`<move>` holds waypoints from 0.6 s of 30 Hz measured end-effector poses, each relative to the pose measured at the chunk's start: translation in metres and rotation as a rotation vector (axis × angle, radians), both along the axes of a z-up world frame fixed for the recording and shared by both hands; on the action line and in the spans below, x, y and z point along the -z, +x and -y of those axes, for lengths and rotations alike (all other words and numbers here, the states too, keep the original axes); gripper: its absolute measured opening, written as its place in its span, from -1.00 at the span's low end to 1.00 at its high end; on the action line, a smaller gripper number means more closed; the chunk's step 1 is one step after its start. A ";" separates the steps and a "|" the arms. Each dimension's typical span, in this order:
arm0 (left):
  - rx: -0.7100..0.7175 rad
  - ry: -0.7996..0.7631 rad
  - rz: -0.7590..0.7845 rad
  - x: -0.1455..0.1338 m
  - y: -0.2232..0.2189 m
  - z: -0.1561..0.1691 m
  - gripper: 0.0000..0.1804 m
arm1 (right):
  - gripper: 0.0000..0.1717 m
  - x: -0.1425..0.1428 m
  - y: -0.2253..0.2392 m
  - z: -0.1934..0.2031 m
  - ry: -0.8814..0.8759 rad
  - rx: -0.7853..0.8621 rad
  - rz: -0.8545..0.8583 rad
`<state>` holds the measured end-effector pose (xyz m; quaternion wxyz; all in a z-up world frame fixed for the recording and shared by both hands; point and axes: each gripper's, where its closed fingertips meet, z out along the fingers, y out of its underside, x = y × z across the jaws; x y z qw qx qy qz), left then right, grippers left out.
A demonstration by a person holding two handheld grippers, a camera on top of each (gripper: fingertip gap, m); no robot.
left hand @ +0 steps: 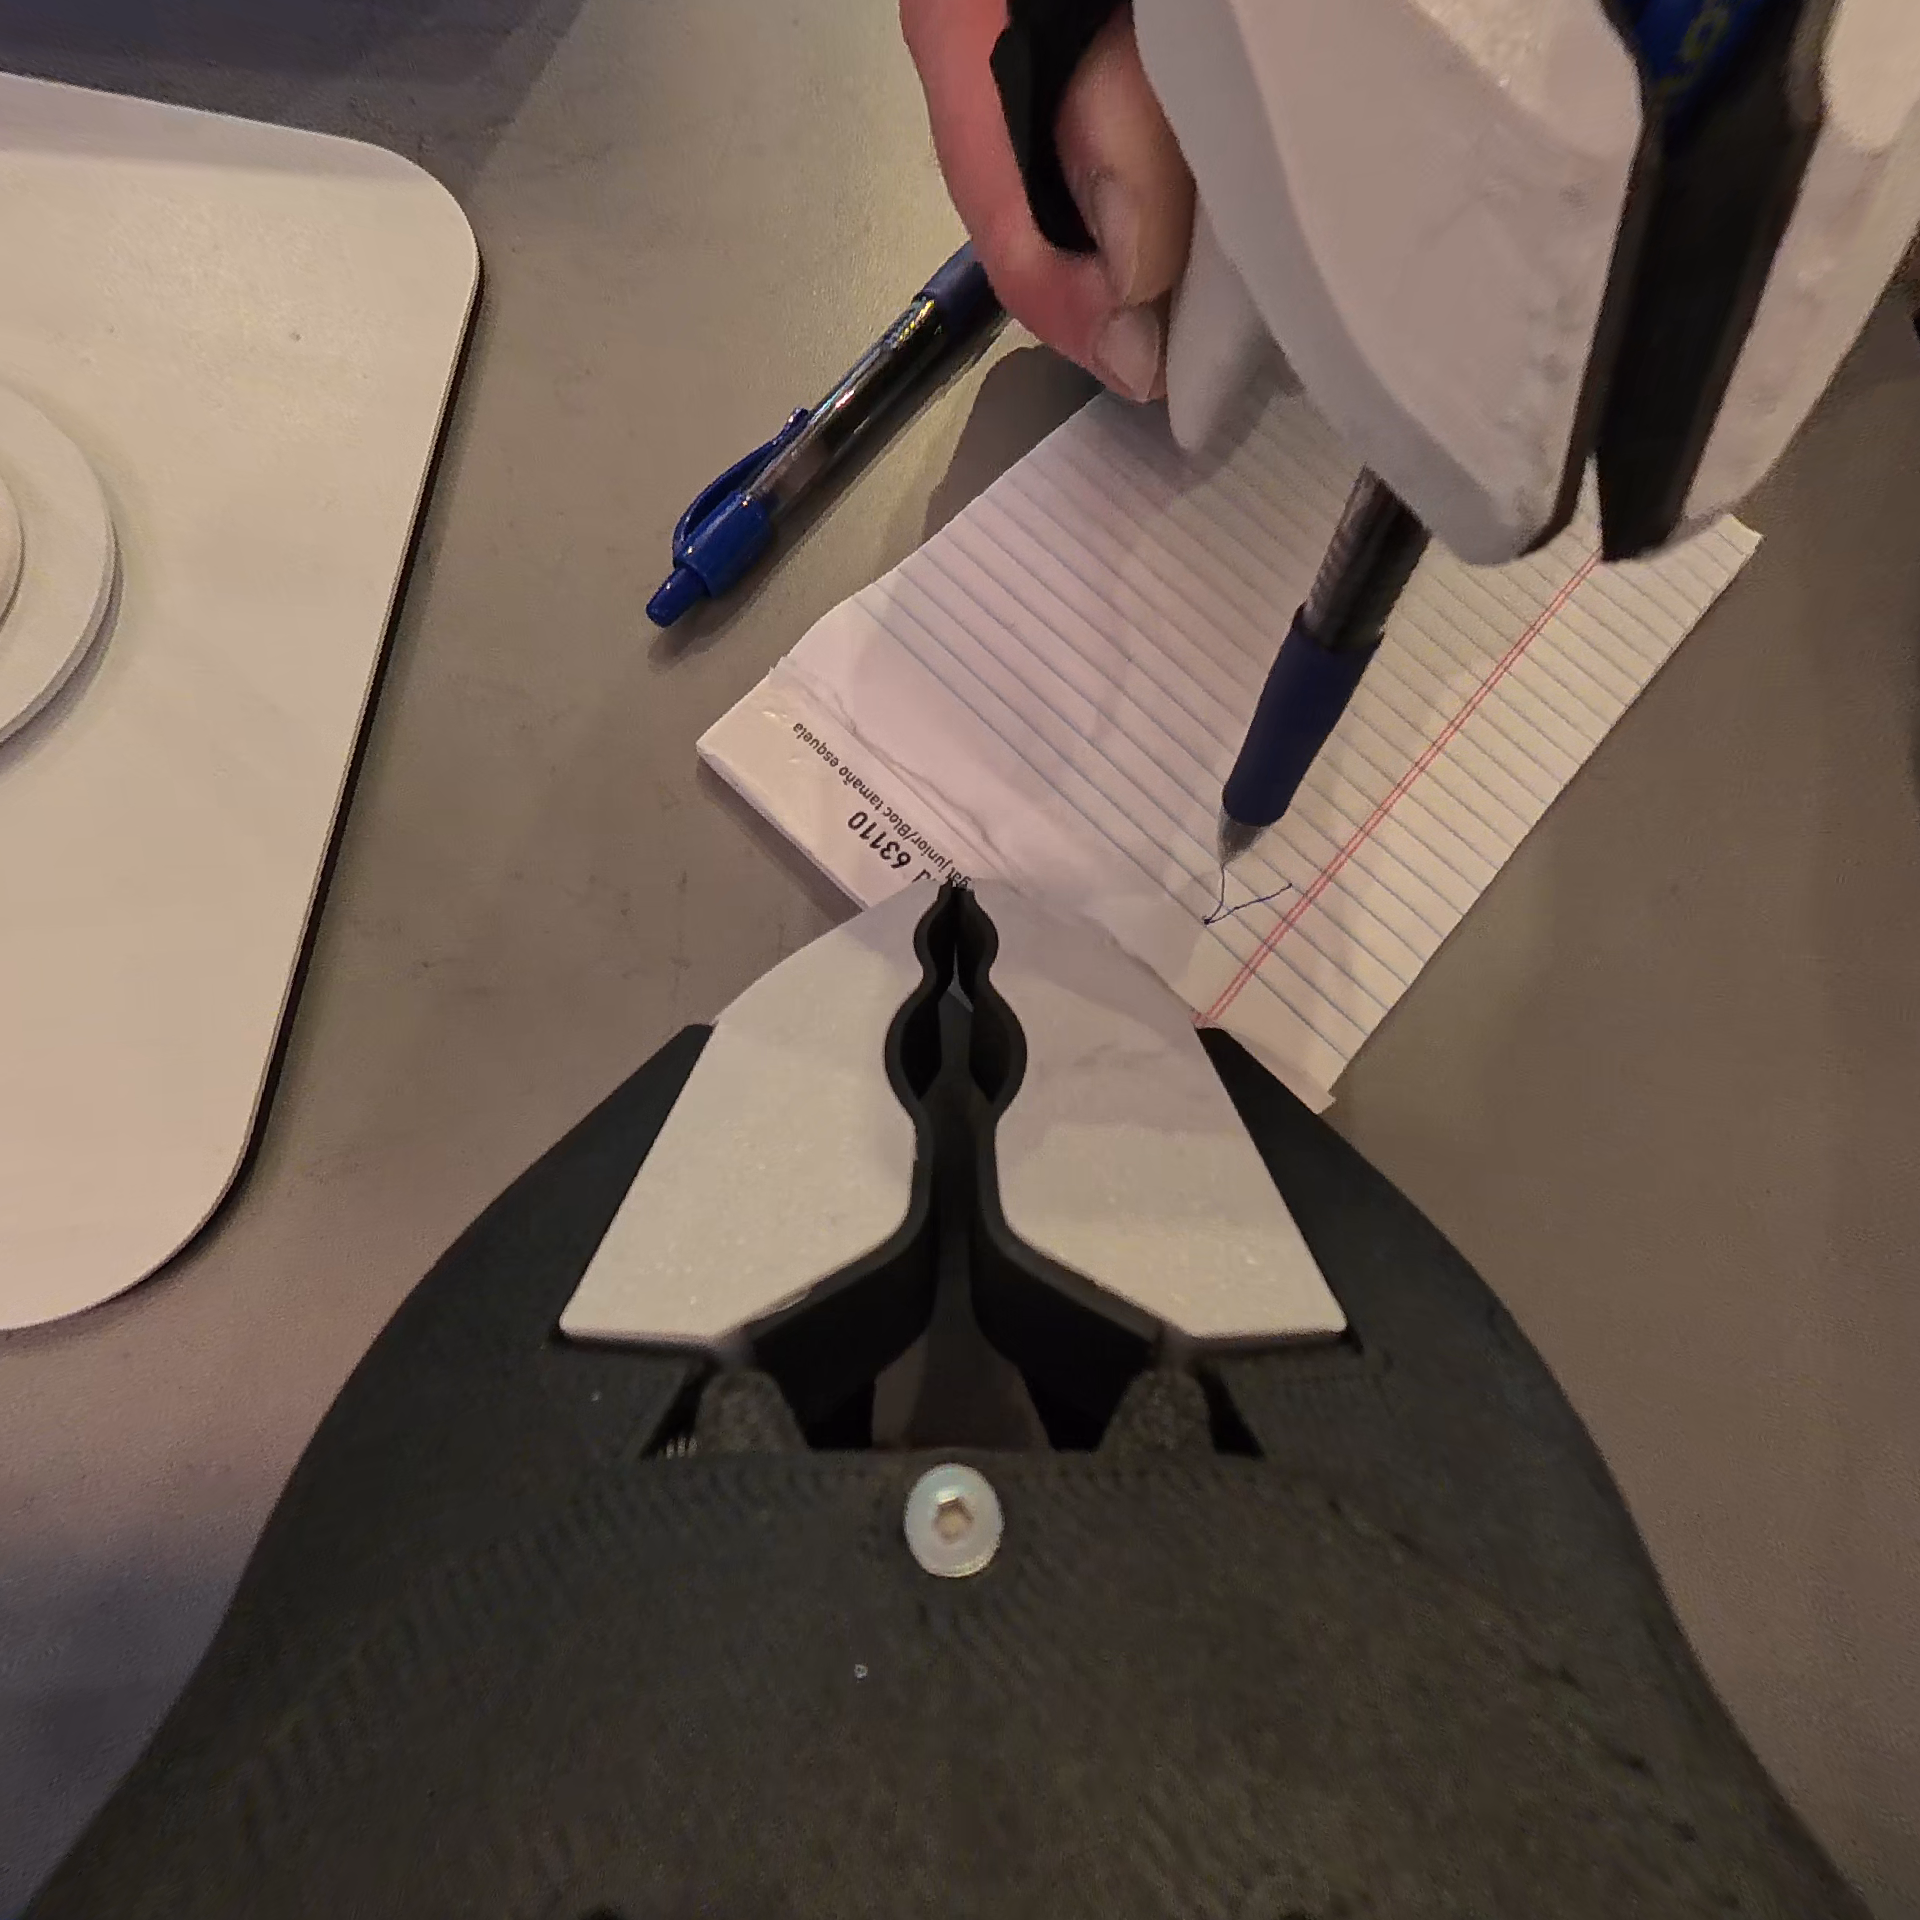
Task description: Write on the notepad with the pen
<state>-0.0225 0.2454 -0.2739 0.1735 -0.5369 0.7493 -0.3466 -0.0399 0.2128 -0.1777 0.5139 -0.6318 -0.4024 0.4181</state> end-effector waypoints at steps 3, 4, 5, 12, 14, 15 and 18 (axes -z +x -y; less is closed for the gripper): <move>0.000 0.000 0.000 0.000 0.000 0.000 -0.99 | -0.93 0.000 0.003 0.001 -0.002 0.004 -0.002; 0.000 0.000 0.000 0.000 0.000 0.000 -0.99 | -0.93 0.000 0.003 0.001 -0.001 0.005 -0.001; 0.000 0.000 0.000 0.000 0.000 0.000 -1.00 | -0.93 0.000 0.004 0.001 -0.001 0.005 -0.002; 0.000 -0.002 -0.001 0.000 -0.001 0.000 -1.00 | -0.93 0.000 0.008 0.003 -0.002 0.010 -0.006; 0.000 -0.002 -0.001 0.000 -0.001 0.000 -1.00 | -0.93 0.000 0.008 0.003 -0.002 0.010 -0.007; 0.000 -0.002 -0.001 0.000 -0.001 0.000 -1.00 | -0.93 0.000 0.008 0.003 -0.001 0.010 -0.010; 0.002 -0.003 -0.001 0.000 -0.001 0.000 -1.00 | -0.93 -0.008 0.012 0.002 0.007 0.020 -0.057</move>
